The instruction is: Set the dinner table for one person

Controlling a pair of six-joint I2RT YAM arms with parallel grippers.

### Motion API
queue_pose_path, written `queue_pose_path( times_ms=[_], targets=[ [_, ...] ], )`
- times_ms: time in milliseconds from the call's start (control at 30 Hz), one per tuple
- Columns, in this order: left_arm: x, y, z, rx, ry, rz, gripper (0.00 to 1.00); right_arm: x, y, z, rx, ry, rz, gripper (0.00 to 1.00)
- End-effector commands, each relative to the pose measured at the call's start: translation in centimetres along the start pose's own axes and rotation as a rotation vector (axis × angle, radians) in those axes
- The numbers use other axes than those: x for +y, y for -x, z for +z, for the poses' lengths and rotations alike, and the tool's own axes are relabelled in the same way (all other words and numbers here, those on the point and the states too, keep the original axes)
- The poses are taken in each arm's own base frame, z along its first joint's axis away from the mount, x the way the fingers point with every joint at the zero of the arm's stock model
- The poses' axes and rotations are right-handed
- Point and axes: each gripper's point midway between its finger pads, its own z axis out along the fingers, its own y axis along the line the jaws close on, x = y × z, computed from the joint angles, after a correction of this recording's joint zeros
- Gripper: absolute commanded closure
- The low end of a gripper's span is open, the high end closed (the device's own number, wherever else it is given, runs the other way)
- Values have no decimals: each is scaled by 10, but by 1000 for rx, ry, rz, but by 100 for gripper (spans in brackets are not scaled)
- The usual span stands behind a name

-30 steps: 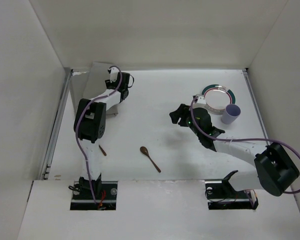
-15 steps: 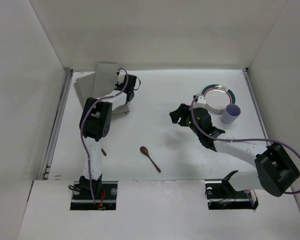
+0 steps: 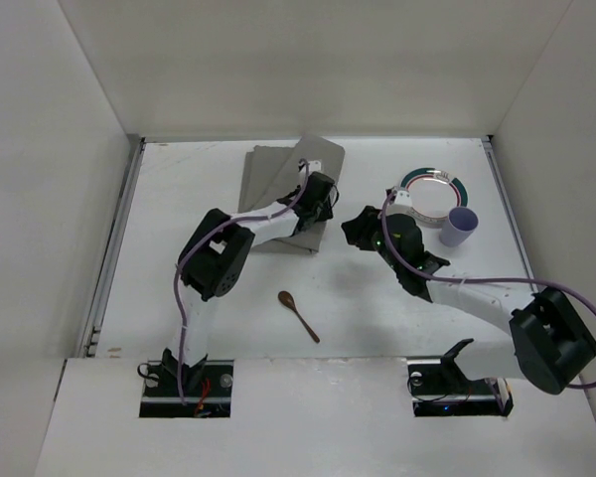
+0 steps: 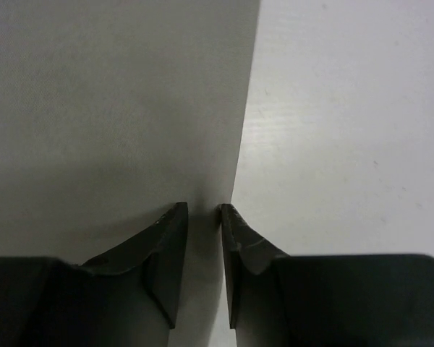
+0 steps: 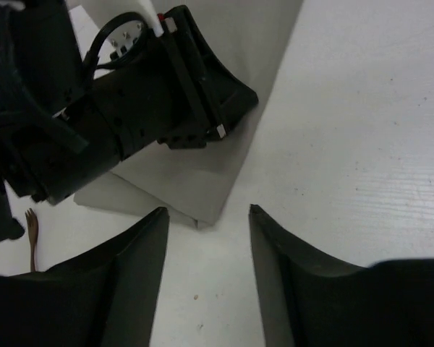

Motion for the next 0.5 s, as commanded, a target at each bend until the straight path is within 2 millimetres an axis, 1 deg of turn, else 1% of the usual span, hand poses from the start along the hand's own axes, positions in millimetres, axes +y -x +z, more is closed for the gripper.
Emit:
queue_pose_path(
  times_ms=[0, 33, 67, 100, 167, 200, 233, 267, 300, 367, 400, 467],
  targets=[
    [-6, 41, -47, -49, -65, -175, 69, 14, 29, -6, -95, 56, 8, 54],
    [-3, 55, -61, -90, -78, -213, 65, 16, 30, -7, -96, 62, 1, 61],
    [1, 66, -73, -120, -85, -239, 62, 17, 30, -8, -95, 64, -6, 68],
    [9, 77, -88, -160, -89, -269, 61, 18, 31, -8, -97, 66, -13, 73],
    [33, 93, -120, -246, -84, -330, 59, 23, 31, -7, -93, 81, -35, 77],
    [45, 94, -130, -274, -73, -356, 59, 32, 26, -7, -76, 106, -57, 78],
    [61, 92, -143, -303, -57, -391, 59, 42, 18, -5, -52, 135, -89, 78],
    [79, 86, -155, -325, -38, -427, 58, 52, 10, -2, -25, 163, -120, 78],
    [91, 79, -162, -332, -23, -454, 58, 63, 2, 1, 7, 190, -145, 78],
    [124, 56, -179, -337, 9, -513, 58, 87, -17, 11, 85, 229, -196, 74],
    [136, 47, -184, -336, 25, -532, 58, 100, -24, 18, 117, 240, -229, 69],
    [167, 21, -195, -324, 71, -573, 58, 121, -40, 31, 183, 243, -295, 50]
  ],
)
